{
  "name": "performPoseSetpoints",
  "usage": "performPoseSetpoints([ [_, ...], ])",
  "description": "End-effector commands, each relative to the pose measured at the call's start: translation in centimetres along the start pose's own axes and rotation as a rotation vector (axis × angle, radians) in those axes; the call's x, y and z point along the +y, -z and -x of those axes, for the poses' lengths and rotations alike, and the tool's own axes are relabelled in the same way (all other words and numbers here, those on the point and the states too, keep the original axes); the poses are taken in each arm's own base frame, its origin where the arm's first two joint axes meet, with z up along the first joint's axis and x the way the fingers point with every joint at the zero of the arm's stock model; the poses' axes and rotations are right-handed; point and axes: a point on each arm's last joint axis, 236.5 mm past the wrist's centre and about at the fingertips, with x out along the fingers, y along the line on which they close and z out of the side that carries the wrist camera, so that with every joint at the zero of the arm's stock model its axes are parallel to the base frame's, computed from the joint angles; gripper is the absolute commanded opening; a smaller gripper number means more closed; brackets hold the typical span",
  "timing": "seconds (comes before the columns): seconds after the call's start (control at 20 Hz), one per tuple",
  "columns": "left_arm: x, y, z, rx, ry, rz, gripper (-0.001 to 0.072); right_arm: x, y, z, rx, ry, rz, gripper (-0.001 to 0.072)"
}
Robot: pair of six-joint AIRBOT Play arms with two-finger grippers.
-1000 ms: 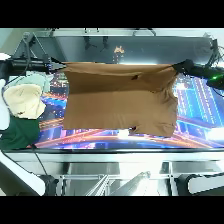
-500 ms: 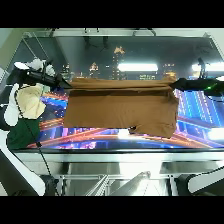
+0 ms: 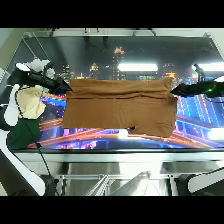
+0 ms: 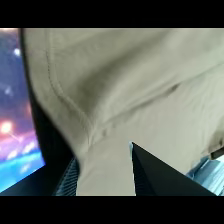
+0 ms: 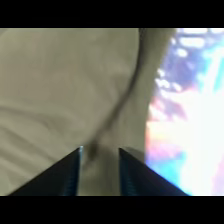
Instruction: Fold the shirts.
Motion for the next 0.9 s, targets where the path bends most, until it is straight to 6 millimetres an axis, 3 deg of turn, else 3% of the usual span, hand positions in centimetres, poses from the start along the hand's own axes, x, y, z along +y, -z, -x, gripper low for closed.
performPoseSetpoints([
  [0.0,-1.5,0.9,3.6,0.049,0.016,0.019,0.0331,0.2,3.2,4.5,0.129,0.057,-0.083,0.0435],
  [0.15,-0.7,3.6,5.9,0.083,0.044,0.106,0.0331,0.0,9.4,6.2,0.27,0.076,-0.24,0.0435],
  [0.25,0.4,5.9,6.1,0.088,0.069,0.165,0.0331,0.7,14.4,5.4,0.35,0.051,-0.327,0.0435],
  [0.35,1.3,8.5,5.7,0.095,0.096,0.218,0.033,1.4,18.0,4.2,0.404,0.025,-0.406,0.0435],
  [0.6,5.6,16.1,2.8,0.209,-0.02,0.355,0.033,3.5,19.8,-0.5,0.353,-0.051,-0.468,0.0435],
  [0.75,6.3,18.8,0.4,0.264,-0.037,0.399,0.033,4.0,19.4,-2.3,0.337,-0.029,-0.436,0.0428],
  [0.8,6.2,19.0,-0.5,0.267,-0.034,0.399,0.029,4.3,19.1,-2.6,0.329,-0.032,-0.427,0.026],
  [0.85,5.4,18.8,-1.1,0.264,-0.01,0.377,0.0276,4.6,18.9,-2.8,0.322,-0.044,-0.408,0.0028],
])
